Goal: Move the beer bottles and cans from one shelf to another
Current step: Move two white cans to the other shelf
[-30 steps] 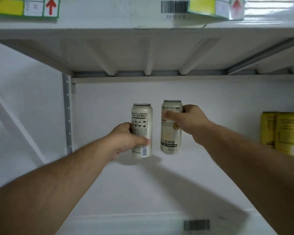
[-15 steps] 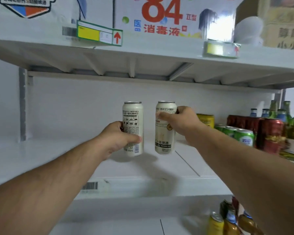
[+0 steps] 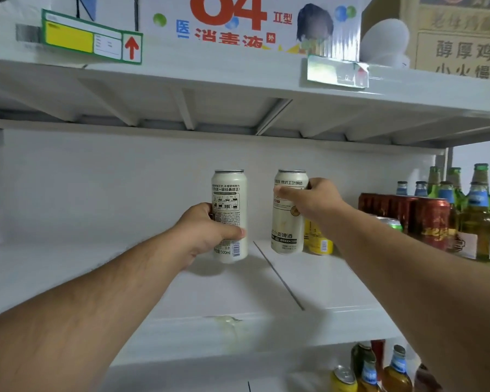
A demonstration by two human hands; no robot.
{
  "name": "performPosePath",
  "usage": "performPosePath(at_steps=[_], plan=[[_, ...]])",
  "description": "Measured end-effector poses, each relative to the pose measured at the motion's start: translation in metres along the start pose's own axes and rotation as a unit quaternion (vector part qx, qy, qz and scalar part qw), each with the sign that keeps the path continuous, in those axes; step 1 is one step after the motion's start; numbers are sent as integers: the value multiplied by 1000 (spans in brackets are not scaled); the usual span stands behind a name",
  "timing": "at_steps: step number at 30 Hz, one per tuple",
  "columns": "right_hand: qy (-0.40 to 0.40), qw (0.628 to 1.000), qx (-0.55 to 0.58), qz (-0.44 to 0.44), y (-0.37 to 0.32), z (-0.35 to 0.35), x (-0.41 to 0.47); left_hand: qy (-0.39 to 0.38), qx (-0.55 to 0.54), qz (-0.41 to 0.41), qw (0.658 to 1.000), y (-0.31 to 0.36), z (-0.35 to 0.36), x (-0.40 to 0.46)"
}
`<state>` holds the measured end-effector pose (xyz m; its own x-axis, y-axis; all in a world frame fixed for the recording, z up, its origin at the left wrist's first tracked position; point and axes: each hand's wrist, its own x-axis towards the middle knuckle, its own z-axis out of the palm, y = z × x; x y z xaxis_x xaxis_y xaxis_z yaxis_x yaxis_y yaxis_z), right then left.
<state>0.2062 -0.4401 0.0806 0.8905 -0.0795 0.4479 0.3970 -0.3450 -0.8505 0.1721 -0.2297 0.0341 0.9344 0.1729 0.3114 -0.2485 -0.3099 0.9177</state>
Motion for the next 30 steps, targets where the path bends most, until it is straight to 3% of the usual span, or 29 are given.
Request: performPosePath(at_steps=[12,30], plan=[[-5,1000,5,13,47,10,67,1,9,-1,1000,-5,31,47],[-92,995,8,38,110,56,175,46,20,-18,999,-13,72,89]])
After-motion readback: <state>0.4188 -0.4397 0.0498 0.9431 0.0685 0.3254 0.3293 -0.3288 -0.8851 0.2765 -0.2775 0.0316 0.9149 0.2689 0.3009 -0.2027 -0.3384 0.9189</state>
